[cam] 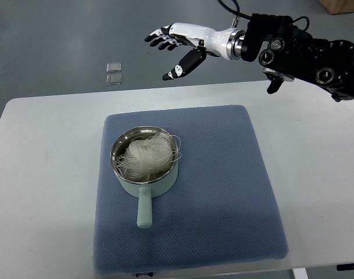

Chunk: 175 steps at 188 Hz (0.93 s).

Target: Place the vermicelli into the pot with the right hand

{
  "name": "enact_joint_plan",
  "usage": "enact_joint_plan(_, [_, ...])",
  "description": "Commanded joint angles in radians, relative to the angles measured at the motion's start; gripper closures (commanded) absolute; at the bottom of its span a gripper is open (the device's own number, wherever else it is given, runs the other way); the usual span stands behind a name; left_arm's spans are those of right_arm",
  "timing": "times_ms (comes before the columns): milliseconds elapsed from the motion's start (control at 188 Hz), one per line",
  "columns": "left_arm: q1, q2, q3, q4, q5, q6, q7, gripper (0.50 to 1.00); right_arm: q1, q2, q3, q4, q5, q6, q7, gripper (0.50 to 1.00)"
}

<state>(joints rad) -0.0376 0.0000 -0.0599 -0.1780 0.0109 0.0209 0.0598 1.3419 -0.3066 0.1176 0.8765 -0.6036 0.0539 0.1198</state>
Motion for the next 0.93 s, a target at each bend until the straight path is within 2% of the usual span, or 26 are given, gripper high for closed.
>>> enact_joint_plan(0, [-0.001, 0.000, -0.003, 0.000, 0.000, -0.001, 0.000, 0.500, -0.092, -0.002, 0.105, -0.071, 0.099, -0.085, -0.003, 0.644])
enact_joint_plan(85, [-0.001, 0.000, -0.003, 0.000, 0.000, 0.001, 0.000, 0.500, -0.184, -0.003, 0.211, -0.103, 0.162, -0.111, -0.003, 0.644])
enact_joint_plan(421, [-0.001, 0.000, -0.003, 0.000, 0.000, -0.001, 0.000, 0.500, -0.487, 0.017, 0.573, -0.134, 0.229, -0.124, -0.003, 0.634])
enact_joint_plan(464, [-0.001, 0.000, -0.003, 0.000, 0.000, -0.001, 0.000, 0.500, -0.506, 0.018, 0.591, -0.136, 0.243, -0.127, -0.003, 0.599])
enact_joint_plan(597, [-0.001, 0.000, -0.005, 0.000, 0.000, -0.001, 0.000, 0.500, -0.529, 0.020, 0.599, -0.136, 0.295, -0.137, 0.006, 0.583])
enact_joint_plan(928, [-0.005, 0.000, -0.003, 0.000, 0.000, -0.001, 0.000, 0.500, -0.547, 0.021, 0.597, -0.136, 0.315, -0.141, 0.009, 0.579])
